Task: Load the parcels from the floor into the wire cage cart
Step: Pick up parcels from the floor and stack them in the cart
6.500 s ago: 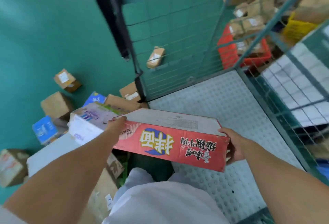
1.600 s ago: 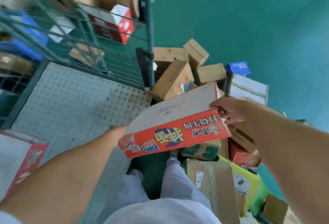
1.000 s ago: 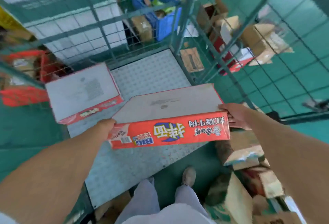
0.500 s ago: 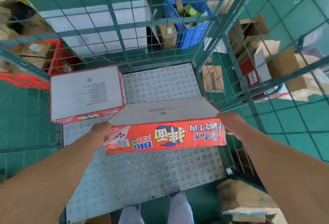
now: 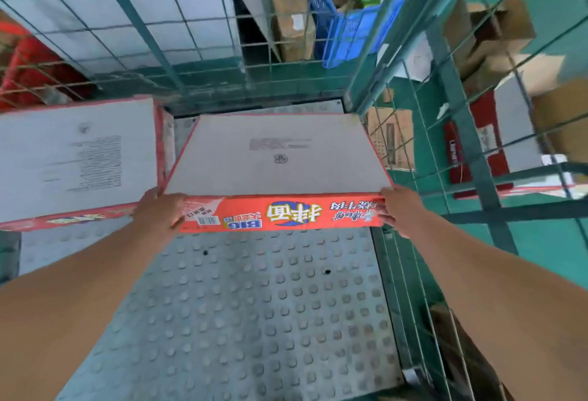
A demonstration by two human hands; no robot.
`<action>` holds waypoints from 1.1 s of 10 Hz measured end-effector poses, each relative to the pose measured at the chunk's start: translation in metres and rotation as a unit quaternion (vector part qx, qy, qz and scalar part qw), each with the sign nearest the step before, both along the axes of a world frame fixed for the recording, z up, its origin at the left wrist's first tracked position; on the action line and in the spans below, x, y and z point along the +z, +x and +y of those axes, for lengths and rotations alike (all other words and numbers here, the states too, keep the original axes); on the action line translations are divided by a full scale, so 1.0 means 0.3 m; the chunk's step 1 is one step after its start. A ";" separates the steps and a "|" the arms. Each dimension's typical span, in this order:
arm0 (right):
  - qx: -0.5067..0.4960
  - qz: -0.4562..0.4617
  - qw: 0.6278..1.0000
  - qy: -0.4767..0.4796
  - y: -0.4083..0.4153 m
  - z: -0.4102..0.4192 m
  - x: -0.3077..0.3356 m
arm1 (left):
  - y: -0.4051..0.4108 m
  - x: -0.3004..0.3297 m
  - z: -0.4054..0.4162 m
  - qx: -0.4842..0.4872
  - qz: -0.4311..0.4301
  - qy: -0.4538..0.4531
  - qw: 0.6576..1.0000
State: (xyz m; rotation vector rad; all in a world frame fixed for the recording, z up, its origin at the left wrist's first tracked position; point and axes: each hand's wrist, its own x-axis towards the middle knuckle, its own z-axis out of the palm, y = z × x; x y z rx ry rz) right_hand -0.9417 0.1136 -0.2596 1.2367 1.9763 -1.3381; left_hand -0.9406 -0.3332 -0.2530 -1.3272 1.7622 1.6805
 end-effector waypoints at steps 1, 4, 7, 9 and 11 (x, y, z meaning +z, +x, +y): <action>-0.016 0.028 0.999 -0.016 -0.070 0.023 -0.127 | -0.041 -0.138 0.044 0.083 -0.016 0.011 0.996; -0.035 0.053 0.997 -0.043 -0.270 0.059 -0.261 | -0.152 -0.356 0.103 0.045 -0.027 -0.021 0.998; -0.063 0.004 0.983 -0.174 -0.106 -0.119 -0.237 | -0.002 -0.301 0.317 -0.105 -0.076 0.047 0.990; -0.032 -0.053 0.975 -0.215 0.093 -0.203 -0.194 | 0.176 -0.265 0.432 -0.179 -0.122 0.077 0.973; -0.019 -0.101 0.970 -0.222 0.407 -0.246 -0.129 | 0.391 -0.159 0.498 -0.220 -0.161 0.114 0.955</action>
